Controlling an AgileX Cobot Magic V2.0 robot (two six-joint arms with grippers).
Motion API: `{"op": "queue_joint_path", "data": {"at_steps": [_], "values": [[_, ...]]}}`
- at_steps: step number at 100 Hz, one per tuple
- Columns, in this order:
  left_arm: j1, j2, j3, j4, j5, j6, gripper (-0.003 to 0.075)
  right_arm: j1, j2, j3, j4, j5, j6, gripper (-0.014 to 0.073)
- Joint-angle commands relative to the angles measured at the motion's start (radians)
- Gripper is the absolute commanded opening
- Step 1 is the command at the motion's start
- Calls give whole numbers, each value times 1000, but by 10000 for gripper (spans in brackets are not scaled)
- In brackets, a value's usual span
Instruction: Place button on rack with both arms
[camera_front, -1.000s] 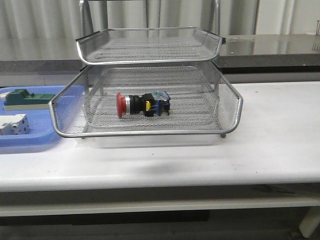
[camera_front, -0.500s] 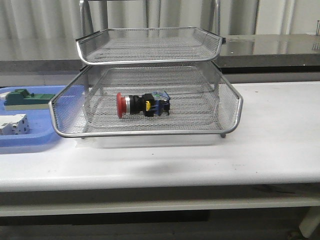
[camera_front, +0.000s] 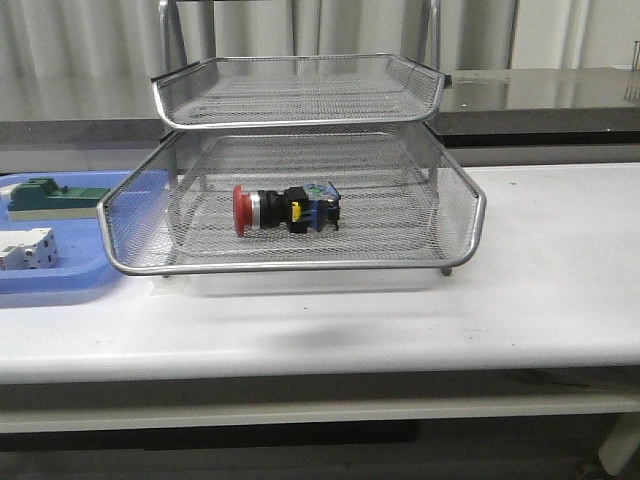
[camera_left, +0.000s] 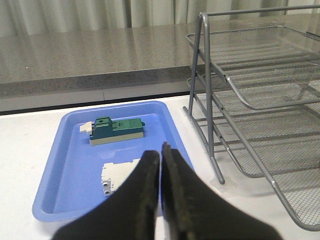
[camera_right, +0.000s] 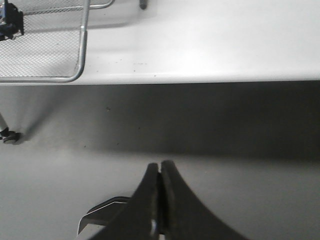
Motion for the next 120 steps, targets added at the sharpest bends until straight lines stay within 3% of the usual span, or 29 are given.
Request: {"op": "queue_joint_path", "data": {"at_steps": [1, 16, 66, 120], "values": [[3, 2, -26, -11, -81, -8, 4, 9, 57, -34, 84, -74, -54, -69], [3, 2, -26, -11, -81, -8, 4, 61, 172, -34, 150, -116, -109, -69], [3, 2, -26, -11, -81, -8, 4, 395, 499, -139, 145, -246, -127, -69], [3, 2, -26, -11, -81, -8, 4, 572, 798, -327, 105, -290, -180, -69]]}}
